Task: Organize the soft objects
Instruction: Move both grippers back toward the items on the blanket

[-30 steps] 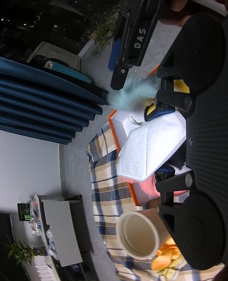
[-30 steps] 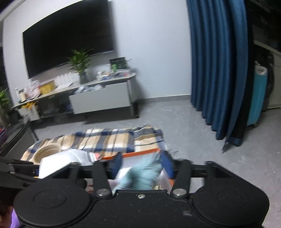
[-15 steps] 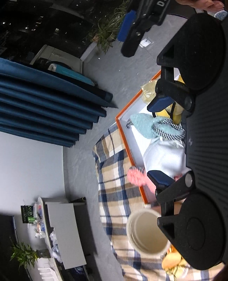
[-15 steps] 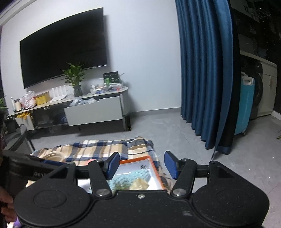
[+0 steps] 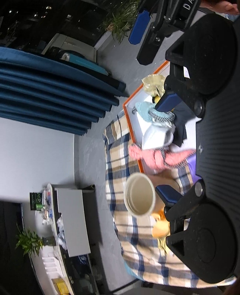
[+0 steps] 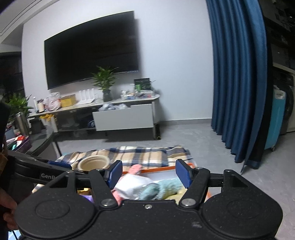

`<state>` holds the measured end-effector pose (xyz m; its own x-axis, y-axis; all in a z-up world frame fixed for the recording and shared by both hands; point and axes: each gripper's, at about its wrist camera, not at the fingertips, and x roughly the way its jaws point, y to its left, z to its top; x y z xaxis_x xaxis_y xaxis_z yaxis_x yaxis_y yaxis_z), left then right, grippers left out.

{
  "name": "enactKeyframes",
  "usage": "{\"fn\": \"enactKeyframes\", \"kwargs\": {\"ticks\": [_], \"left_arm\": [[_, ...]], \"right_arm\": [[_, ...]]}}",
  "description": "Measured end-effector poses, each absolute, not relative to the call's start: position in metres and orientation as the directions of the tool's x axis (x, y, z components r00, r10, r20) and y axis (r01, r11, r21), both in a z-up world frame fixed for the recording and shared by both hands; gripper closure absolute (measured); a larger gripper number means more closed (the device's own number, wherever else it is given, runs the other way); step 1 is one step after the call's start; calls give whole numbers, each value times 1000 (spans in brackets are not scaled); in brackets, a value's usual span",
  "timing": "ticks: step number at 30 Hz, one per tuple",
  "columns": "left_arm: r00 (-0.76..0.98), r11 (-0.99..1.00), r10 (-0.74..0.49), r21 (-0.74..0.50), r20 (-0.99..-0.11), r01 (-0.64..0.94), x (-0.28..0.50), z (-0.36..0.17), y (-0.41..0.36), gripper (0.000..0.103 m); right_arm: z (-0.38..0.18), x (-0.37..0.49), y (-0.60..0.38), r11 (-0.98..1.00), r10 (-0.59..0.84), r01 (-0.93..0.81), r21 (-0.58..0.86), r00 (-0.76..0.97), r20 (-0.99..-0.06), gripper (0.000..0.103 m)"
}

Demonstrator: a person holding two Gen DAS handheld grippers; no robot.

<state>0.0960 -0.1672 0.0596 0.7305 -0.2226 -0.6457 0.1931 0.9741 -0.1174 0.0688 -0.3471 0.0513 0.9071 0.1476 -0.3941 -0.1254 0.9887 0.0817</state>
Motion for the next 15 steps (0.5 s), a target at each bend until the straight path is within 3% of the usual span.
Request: {"fn": "enactKeyframes", "kwargs": {"ticks": [15], "left_arm": [[764, 987, -148, -146, -629, 72, 67, 61, -107, 14]], "right_arm": [[54, 60, -284, 964, 261, -258, 63, 874, -410, 26]]}}
